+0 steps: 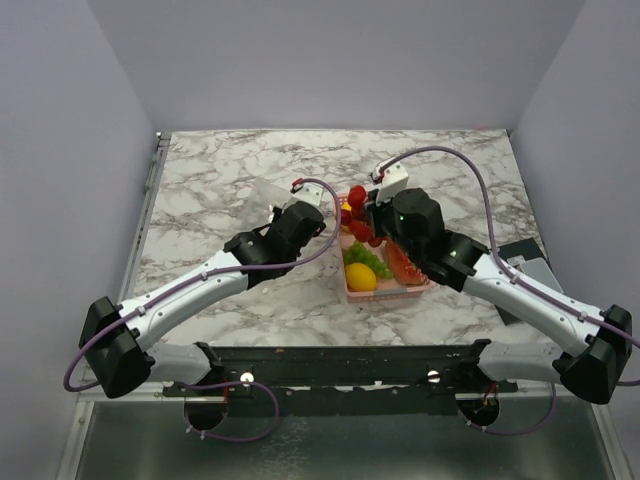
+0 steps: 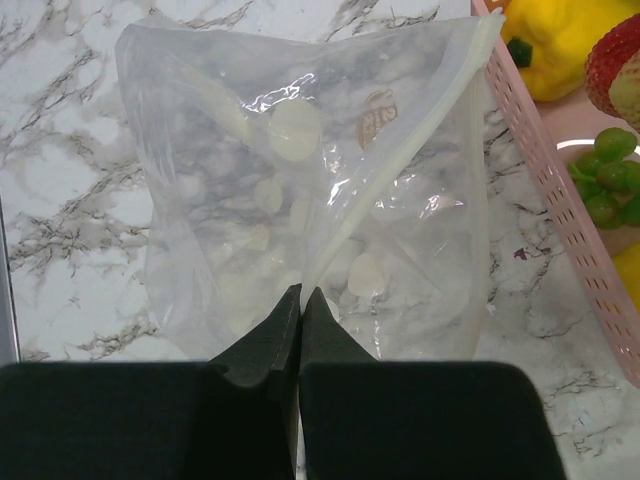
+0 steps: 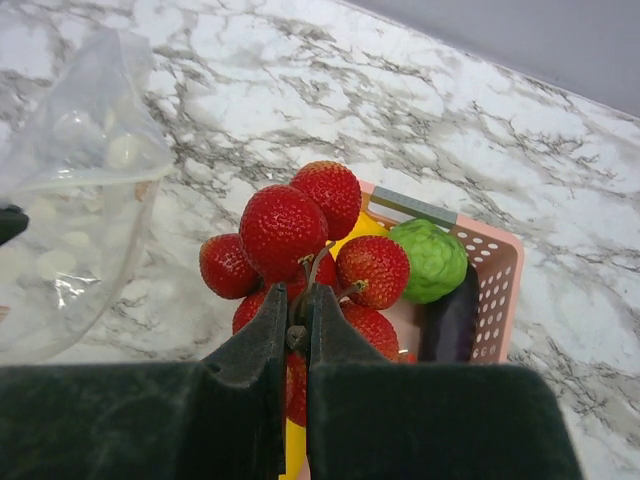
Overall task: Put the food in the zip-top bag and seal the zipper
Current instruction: Pick up the fake fruit from the bin, then place the fake fruit in the zipper food storage bag.
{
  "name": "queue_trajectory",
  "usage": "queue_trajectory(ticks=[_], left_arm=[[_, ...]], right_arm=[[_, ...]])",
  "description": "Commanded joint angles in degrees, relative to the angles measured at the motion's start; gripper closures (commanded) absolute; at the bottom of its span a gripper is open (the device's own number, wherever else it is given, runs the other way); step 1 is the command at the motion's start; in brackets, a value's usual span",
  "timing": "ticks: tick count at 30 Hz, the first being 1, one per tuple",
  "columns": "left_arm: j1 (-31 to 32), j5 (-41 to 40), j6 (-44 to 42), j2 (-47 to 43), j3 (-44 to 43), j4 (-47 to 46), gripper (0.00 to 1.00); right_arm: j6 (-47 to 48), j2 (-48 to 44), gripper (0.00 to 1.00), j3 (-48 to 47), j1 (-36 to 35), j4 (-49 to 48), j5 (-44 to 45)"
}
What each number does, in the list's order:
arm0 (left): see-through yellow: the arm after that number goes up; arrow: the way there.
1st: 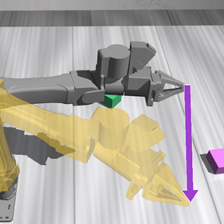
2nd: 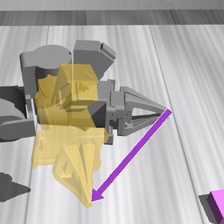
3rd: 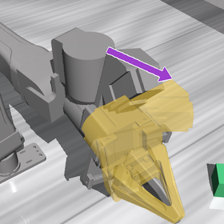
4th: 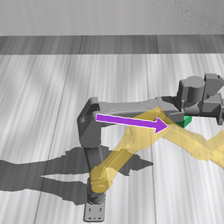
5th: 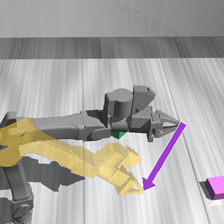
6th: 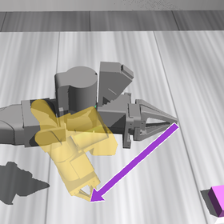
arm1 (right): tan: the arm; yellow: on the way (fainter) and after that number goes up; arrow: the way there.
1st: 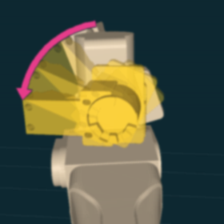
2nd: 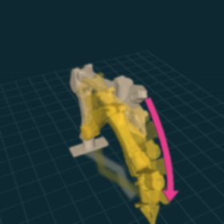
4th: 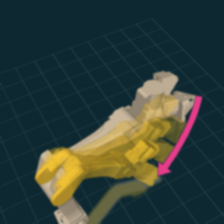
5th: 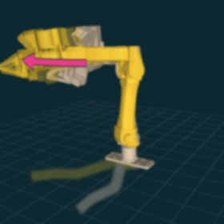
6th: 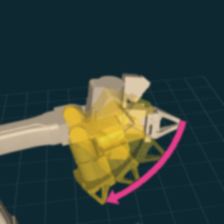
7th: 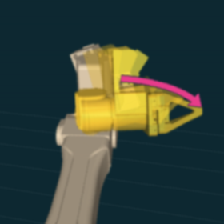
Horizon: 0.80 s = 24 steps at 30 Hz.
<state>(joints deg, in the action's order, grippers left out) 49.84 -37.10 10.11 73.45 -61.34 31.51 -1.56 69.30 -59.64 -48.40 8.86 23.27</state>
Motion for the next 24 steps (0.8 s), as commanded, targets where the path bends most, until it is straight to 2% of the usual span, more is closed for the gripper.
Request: queue_trajectory(ticks=[1, 14, 18, 24], left_arm=[[-1.19, 2.57, 1.25, -2.72, 0.18, -1.51, 1.0], [-3.4, 7.23, 2.33, -6.24, 0.25, -2.81, 1.0], [-3.45, 8.19, 2.41, -6.45, 0.26, -3.09, 1.0], [-3.7, 9.79, 2.7, -7.18, 0.6, -3.89, 1.0]], right_arm=[[-5.06, -3.72, 0.99, -2.71, -0.73, 3.0, -2.33], [-15.32, -6.97, 0.99, -8.55, -1.55, 9.9, -14.18], [-17.74, -7.25, 0.99, -9.27, -2.34, 9.34, -17.7], [-20.95, -5.51, 0.99, -9.87, -4.06, 6.99, -18.06]])
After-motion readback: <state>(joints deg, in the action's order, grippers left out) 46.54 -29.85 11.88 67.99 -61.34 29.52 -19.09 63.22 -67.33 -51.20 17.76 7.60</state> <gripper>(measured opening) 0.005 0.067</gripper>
